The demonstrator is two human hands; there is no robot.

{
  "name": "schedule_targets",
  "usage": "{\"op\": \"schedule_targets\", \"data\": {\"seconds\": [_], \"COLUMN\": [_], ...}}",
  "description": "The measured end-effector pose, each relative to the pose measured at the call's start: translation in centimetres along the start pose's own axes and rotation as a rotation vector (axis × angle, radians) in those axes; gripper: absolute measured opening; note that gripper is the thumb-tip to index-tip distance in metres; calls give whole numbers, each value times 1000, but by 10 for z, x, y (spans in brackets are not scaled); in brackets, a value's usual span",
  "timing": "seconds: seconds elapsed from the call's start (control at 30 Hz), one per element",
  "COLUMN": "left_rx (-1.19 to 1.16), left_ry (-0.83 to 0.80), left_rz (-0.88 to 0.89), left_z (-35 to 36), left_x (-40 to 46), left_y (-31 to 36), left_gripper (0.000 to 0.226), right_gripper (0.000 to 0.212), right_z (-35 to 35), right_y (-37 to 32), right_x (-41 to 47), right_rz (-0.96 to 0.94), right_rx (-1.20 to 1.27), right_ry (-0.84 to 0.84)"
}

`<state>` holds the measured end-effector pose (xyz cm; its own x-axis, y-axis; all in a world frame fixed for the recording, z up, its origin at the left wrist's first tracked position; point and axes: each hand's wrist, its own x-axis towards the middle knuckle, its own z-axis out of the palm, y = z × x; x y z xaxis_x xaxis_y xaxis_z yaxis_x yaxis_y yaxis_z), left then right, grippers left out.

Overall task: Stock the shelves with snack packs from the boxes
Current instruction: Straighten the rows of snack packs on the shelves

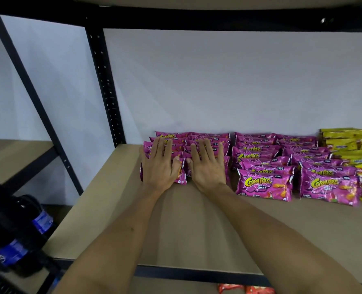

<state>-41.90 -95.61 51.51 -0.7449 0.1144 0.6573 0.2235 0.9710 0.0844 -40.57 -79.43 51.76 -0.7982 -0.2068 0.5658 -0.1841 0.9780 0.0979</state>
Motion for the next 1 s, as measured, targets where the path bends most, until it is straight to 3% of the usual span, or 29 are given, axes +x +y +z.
{"op": "schedule_targets", "data": {"seconds": [0.33, 0.57, 0.87, 1.0], "left_rx": [34, -6, -102, -57], "left_ry": [86, 48, -201, -147], "left_rz": [17, 13, 57, 95], "left_z": [-4, -16, -81, -104], "left_x": [-4, -25, -88, -146], "left_y": [-5, 9, 57, 95], "left_gripper": [52, 55, 36, 41], "right_gripper": [48, 52, 35, 42], "right_z": [4, -29, -74, -91], "right_y": [-5, -2, 24, 39], "right_x": [-11, -44, -103, -159], "right_rz": [-36, -6, -95, -182], "right_rx": [181, 370, 401, 430], "right_ry": [130, -20, -272, -194]}}
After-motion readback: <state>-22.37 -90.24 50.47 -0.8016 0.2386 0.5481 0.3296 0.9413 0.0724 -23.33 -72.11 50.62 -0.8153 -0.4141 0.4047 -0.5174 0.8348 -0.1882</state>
